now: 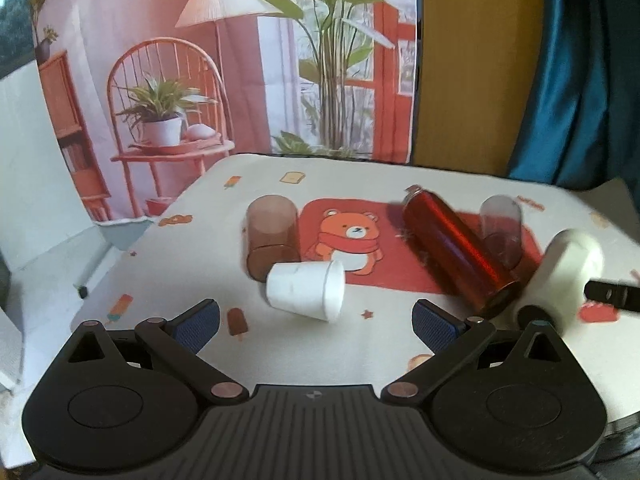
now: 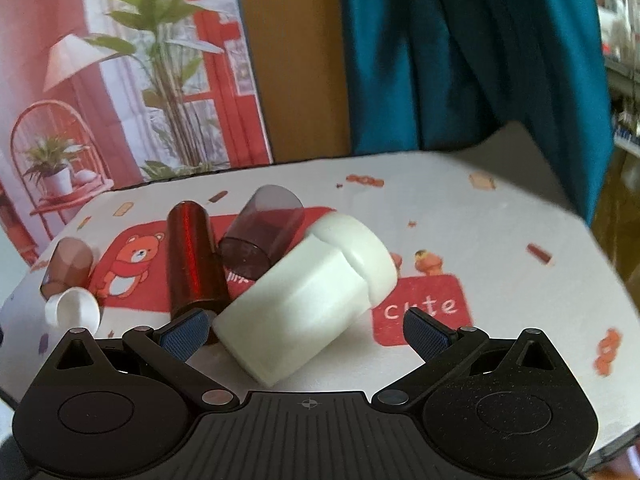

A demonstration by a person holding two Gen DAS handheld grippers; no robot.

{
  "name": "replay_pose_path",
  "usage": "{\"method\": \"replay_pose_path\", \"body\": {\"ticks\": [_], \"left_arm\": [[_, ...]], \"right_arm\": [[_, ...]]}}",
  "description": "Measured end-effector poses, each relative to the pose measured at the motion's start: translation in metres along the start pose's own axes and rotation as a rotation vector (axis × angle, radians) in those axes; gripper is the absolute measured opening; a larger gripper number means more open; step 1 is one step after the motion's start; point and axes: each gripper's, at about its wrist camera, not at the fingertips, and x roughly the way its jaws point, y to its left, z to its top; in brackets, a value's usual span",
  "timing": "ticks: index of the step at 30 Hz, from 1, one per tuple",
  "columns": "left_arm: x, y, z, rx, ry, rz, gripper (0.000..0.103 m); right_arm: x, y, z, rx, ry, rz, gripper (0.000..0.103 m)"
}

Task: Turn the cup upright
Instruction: 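Move the right gripper toward the lying white tumbler and straddle its body, then close the right gripper on the white tumbler and lift it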

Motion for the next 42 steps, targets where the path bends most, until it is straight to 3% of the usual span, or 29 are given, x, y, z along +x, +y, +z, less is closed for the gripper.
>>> {"method": "replay_pose_path", "body": {"ticks": [6,18,30,33,42], "left_arm": [[0.012,0.000,0.000,0.001,0.015,0.007,0.103],[0.031,0.003,-0.005,-0.024,0.041,0.071,0.103],[0.050,0.002,-0.016,-0.007,0.060,0.067,0.103],[0.053,0.003,-0.020,-0.006,0.075,0.068,0.103],[0.061,0.011,-0.024,-0.046,0.121,0.045,0.103]], "right_arm": [[0.037,-0.006,0.006,0.085,0.027,-0.009,0.103],[0.069,-0.012,0.016,0.192,0.058,-0.066,0.103],[0.099,-0.014,0.016,0.273,0.114,-0.074,0.103],[0.103,-0.016,0.013,0.297,0.111,-0.064,0.101],[0.084,-0.017,0.004,0.270,0.097,0.001,0.081]]}}
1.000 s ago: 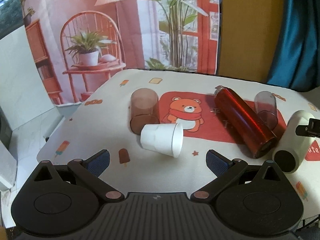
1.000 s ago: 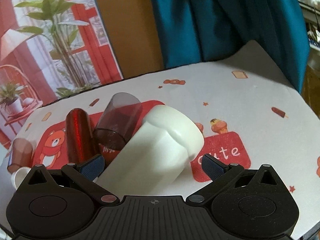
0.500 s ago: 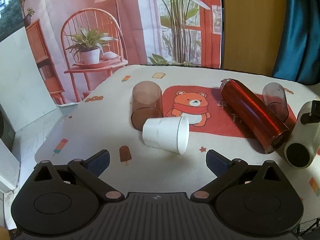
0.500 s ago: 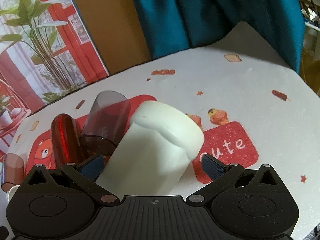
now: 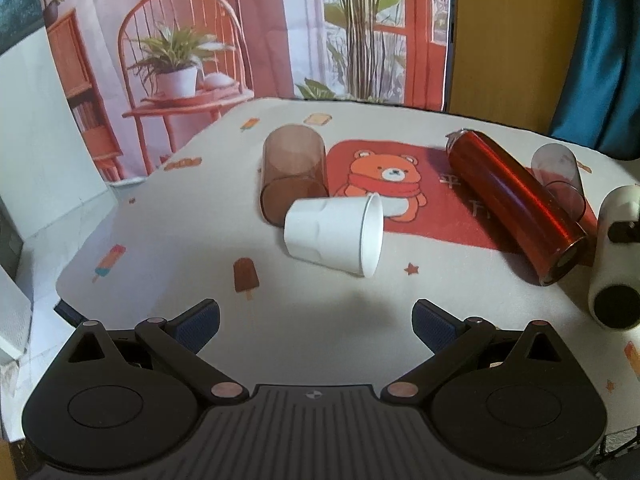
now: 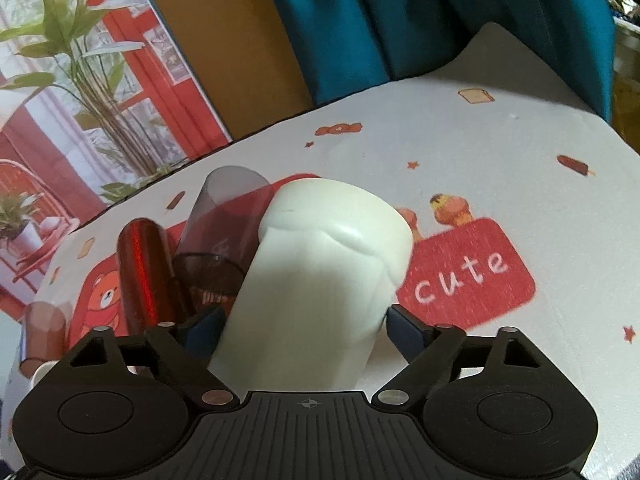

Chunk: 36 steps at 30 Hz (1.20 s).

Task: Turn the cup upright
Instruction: 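Close the right gripper on the white tumbler and lift it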

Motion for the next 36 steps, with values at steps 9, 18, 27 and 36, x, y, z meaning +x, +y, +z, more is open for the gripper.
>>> {"method": "replay_pose_path", "body": {"ticks": [9,18,27,36], "left_arm": [[0.001,-0.001,-0.003,-0.004,0.023,-0.025,0.103],[0.003,0.002,-0.005,-0.022,0.054,-0.046,0.103],[0.001,0.003,-0.007,-0.031,0.071,-0.051,0.103],[-0.003,0.004,-0.008,-0.042,0.068,-0.061,0.103]], "right_arm": [[-0.028,-0.013,-0.012,-0.055,0.024,0.033,0.072],[-0.044,-0.021,-0.021,-0.142,0.057,0.047,0.072],[-0.047,-0.018,-0.035,-0.162,0.081,0.025,0.074],[-0.053,-0.015,-0.043,-0.186,0.096,0.048,0.073]]}}
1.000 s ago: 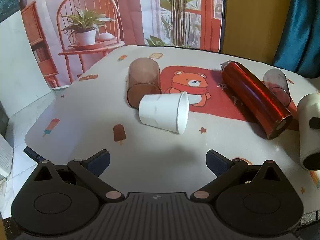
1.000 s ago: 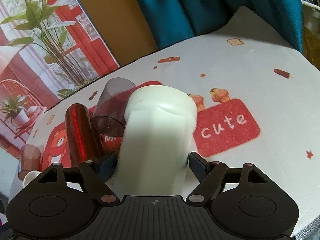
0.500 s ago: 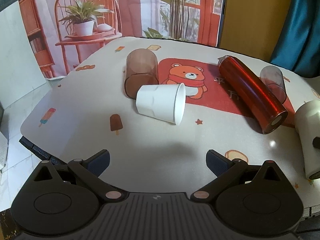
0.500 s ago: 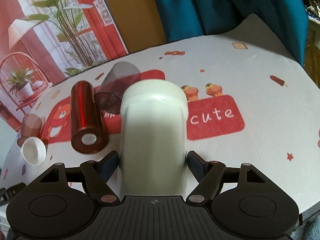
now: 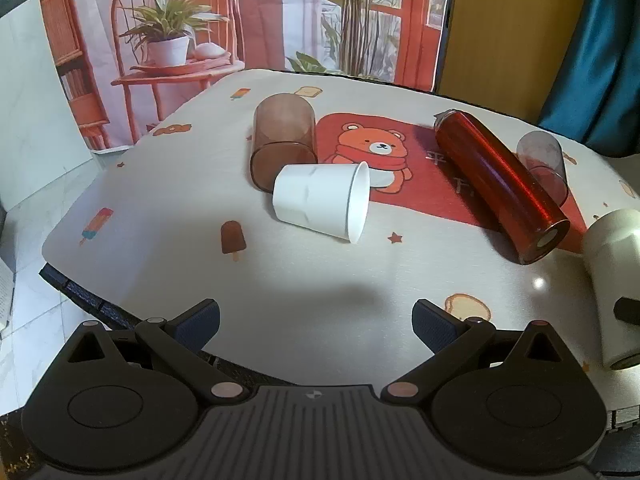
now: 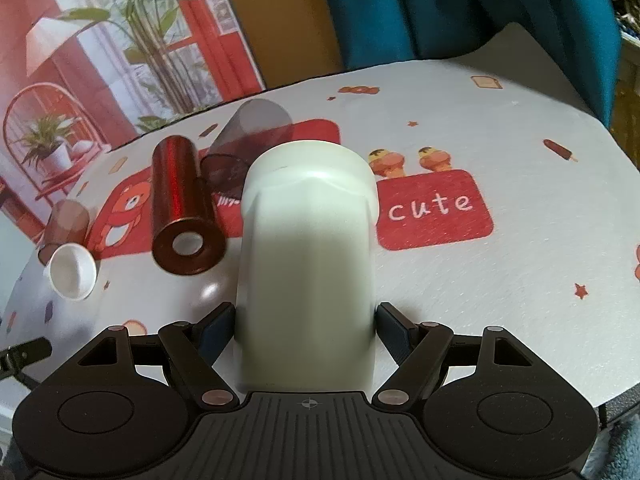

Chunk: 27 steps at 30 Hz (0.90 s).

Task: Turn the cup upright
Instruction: 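Close the right gripper on the white tumbler and lift it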

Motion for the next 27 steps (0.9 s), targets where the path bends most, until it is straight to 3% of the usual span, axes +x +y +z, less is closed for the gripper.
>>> {"method": "replay_pose_path", "body": {"ticks": [17,23,27], "left_arm": [[0.002,0.007,-0.001,-0.037,0.020,-0.025,0.103],[-0.001,0.006,-0.001,-0.030,0.007,-0.027,0.103],[-0.001,0.006,-0.001,-0.035,0.014,-0.038,0.103]], "right_arm": [[-0.003,0.037,-0.011,-0.084,0.110,0.103,0.075],[-0.005,0.053,-0.003,-0.146,0.141,0.196,0.080],[-0.004,0.062,0.009,-0.172,0.132,0.203,0.082]]}}
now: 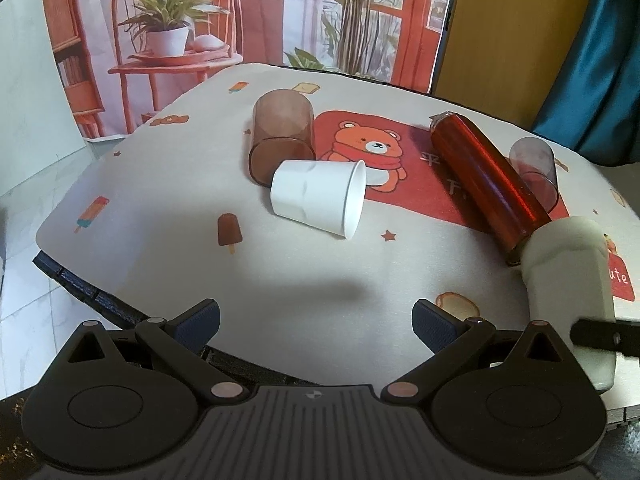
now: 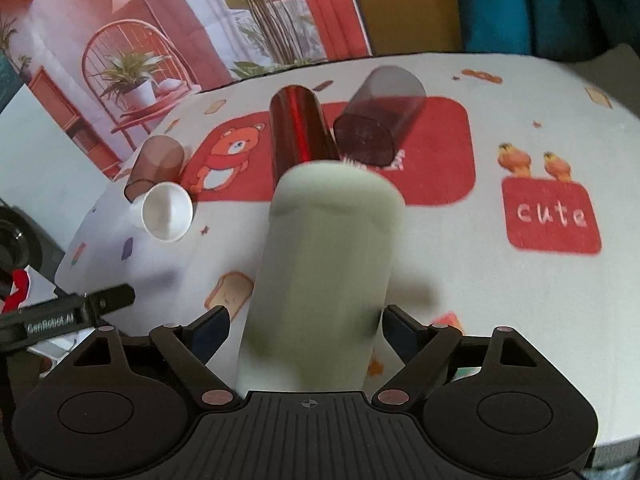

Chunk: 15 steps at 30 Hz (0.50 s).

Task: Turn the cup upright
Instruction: 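Close the right gripper on the white tumbler and lift it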

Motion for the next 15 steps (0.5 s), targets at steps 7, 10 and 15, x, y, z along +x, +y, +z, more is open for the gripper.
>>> {"method": "replay_pose_path", "body": {"ticks": [7,10,15], "left_arm": [[-0.002,0.004,0.001,-0.032,0.001,-0.038,0.103],[-0.001,0.006,0.001,-0.048,0.006,-0.055,0.103],[-0.002,0.005,0.000,-0.052,0.012,-0.088,0.103]], "right_arm": [[0.008,-0.003,0.014,0.007,-0.001,-0.023,0.072],[0.005,0.004,0.007,-0.024,0.002,0.013,0.063],[0.004,0.018,0.004,-0.040,0.023,0.069,0.062]]}}
